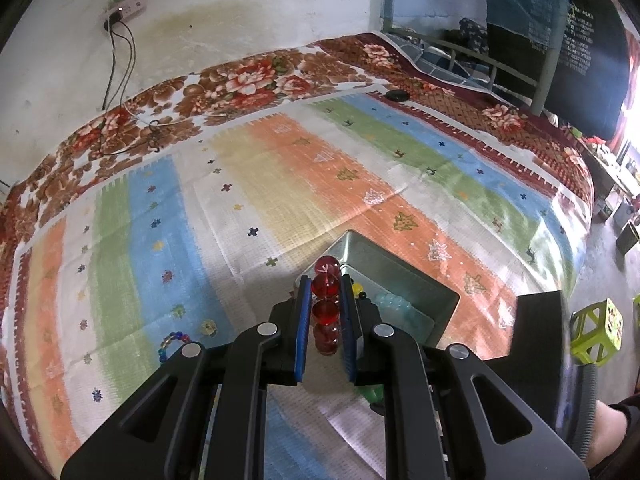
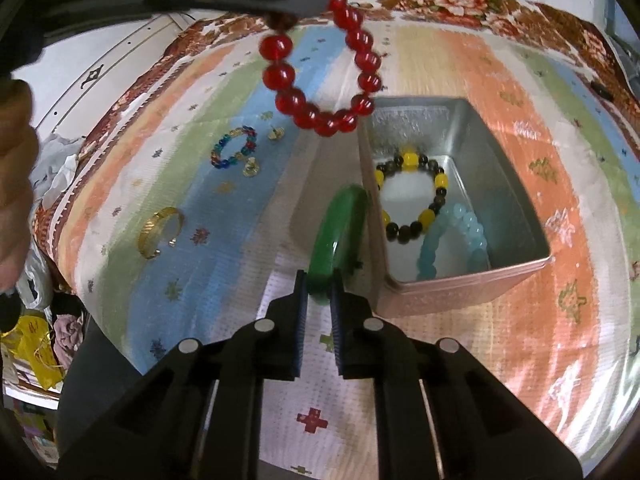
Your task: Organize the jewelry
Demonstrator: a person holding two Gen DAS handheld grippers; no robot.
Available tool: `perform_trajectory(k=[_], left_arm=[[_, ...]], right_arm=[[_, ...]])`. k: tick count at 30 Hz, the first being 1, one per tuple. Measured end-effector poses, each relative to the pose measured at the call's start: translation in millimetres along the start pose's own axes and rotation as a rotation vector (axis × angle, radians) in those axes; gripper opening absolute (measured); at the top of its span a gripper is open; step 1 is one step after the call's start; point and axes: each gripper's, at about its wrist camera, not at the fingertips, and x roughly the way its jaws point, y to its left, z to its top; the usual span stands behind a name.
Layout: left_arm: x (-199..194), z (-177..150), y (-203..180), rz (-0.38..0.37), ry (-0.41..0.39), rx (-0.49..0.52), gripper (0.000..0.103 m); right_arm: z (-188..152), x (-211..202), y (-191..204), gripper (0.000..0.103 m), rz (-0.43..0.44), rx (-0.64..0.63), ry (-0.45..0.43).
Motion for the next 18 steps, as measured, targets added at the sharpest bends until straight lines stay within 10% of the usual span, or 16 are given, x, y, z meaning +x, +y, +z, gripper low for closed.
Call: perform_trajectory(k=[18], left_arm=[[-24,10,-1,-0.002,-0.047,-0.015,0.013]], right_arm=[[25,-79,2,0.012,-0.020,-0.042,-0.104]])
